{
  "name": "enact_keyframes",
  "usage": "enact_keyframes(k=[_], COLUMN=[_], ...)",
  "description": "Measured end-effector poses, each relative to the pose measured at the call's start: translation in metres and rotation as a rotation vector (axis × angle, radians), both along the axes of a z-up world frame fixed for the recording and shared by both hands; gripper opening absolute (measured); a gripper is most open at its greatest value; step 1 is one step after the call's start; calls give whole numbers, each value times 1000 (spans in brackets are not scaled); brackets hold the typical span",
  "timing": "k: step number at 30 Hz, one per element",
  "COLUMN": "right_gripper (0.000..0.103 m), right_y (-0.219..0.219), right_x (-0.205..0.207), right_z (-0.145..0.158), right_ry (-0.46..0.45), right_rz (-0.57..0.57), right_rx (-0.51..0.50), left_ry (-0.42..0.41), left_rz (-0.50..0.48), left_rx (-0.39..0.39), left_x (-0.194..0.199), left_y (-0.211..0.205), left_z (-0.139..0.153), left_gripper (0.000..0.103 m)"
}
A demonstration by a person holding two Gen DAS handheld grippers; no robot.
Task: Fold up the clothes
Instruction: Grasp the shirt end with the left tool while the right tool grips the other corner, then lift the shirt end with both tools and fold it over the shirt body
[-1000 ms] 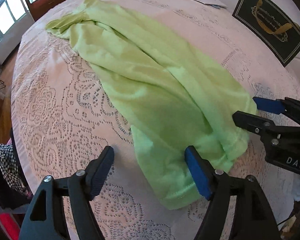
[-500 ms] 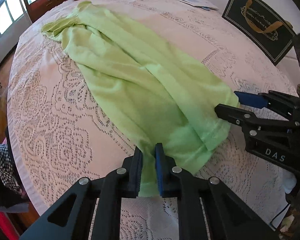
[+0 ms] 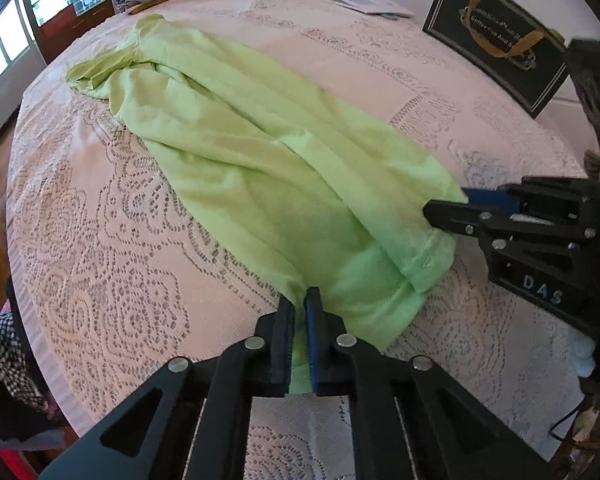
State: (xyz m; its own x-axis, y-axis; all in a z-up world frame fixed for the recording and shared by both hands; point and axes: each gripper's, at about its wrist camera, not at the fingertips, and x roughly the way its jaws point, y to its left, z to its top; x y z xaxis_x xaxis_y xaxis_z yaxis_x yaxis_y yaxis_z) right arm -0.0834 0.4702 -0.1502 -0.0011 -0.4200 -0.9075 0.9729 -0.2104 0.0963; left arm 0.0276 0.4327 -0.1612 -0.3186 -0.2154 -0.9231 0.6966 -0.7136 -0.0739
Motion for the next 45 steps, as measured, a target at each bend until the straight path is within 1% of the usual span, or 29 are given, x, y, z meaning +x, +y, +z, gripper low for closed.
enact_keyframes(k=[2,4,6,7,11,13,15,17,20,23,25,26,28,30,32,34,35,36,37,38,39,40,41,42,43,45], right_gripper=[8,6,6,5,5,5,5,5,5,5,5,5,5,5,5,5,5,5,6,8,9,14,20,21,22,31], right_y=[0,0,0,-1,-16,-28,-45,-65,-110,-156,-196,-223,-262,-310,-354,-394,-413,-431,-446,-458,-465,-467,-464,-460,-453,-424], right_x=[1,-1,-3,-4,-2,2,7,12,17,20,21,20,16,12,7,3,1,-1,-3,-7,-14,-19,-24,-30,-33,-41], right_z=[2,11,22,29,58,75,91,104,121,134,141,142,142,137,126,114,106,98,89,79,71,66,68,69,75,89], right_ry=[-16,-36,-45,-51,-14,6,19,34,37,40,47,54,57,43,42,30,33,36,43,26,-11,-45,-71,-98,-106,-112], right_rz=[-16,-26,-38,-44,-49,-38,-34,-33,-32,-22,-7,-9,-11,-9,-13,-22,-30,-37,-42,-49,-68,-90,-120,-151,-179,-257], right_rx=[6,-8,-33,-47,-119,-167,-212,-251,-296,-330,-344,-341,-326,-305,-269,-233,-206,-178,-142,-112,-92,-86,-99,-112,-127,-170], left_ry=[15,50,92,107,162,170,189,207,233,265,285,291,289,279,264,244,238,227,217,211,207,207,207,211,217,221], left_rz=[-11,-12,-15,-11,26,43,63,83,95,105,109,105,98,102,110,116,112,98,86,78,64,50,36,17,2,-29], left_rx=[-21,-43,-58,-58,-64,-86,-78,-80,-85,-81,-52,-32,0,30,52,72,94,131,164,181,188,177,159,139,120,71], left_x=[5,12,21,24,40,39,51,54,60,68,71,73,69,63,55,51,49,46,43,42,42,44,45,48,52,57], left_y=[-3,-7,-15,-21,-52,-70,-88,-115,-158,-211,-255,-280,-331,-381,-420,-454,-467,-480,-490,-495,-498,-500,-499,-499,-496,-490], left_z=[10,30,53,59,87,91,99,103,109,111,109,106,96,87,76,64,58,49,42,37,35,36,38,43,49,60], left_gripper=[3,3,3,3,3,3,3,3,3,3,3,3,3,3,3,3,3,4,8,13,30,60,72,80,80,80])
